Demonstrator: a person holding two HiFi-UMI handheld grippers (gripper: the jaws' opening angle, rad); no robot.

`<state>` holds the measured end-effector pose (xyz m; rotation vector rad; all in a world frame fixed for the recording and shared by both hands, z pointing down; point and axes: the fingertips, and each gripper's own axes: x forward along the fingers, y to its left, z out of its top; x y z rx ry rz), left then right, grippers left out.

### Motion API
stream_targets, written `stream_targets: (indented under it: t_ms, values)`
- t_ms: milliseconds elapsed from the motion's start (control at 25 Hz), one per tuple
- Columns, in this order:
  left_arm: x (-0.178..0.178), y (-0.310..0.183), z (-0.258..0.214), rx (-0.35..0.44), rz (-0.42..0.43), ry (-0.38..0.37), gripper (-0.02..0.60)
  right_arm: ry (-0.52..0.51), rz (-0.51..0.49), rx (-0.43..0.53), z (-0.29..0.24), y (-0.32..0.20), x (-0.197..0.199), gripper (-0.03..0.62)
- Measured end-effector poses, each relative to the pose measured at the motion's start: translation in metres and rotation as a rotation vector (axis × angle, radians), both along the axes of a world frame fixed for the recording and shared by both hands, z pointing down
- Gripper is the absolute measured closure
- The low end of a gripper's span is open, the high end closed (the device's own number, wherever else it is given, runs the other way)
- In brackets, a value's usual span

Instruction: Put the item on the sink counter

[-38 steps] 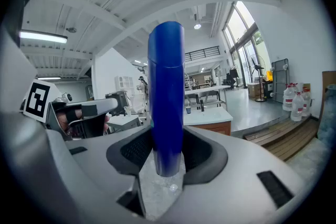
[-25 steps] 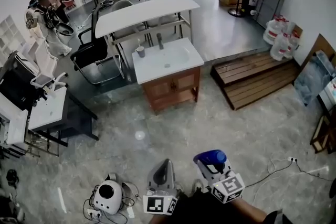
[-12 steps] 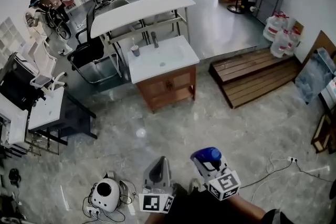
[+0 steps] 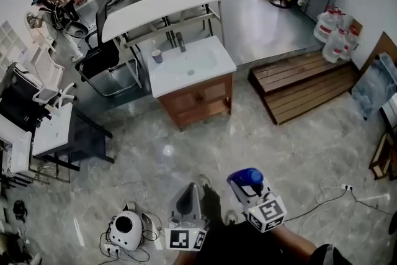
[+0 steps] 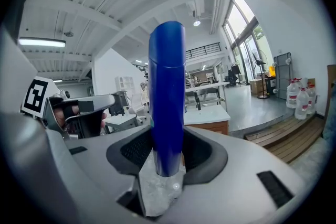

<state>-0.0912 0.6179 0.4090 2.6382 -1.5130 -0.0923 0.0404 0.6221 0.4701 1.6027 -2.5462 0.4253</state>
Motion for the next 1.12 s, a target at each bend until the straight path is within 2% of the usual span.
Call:
stream_targets:
  t_ms: [320,800,1120]
  values:
    - [-0.001,-0.103,0.007,0.000,0.040,0.008,0.565,0.021,0.030,0.001,0.000,-0.098,-0.003,0.425]
    - [-0.024,-0.276,0.003,-0.021,0.106,0.026,0.565,0.034,0.071,-0.022,-0.008,-0.264,-0.033,0.425]
    - [-0.038,-0.356,0.015,-0.051,0.129,0.023,0.565,0.024,0.097,-0.015,-0.006,-0.345,-0.046,0.425]
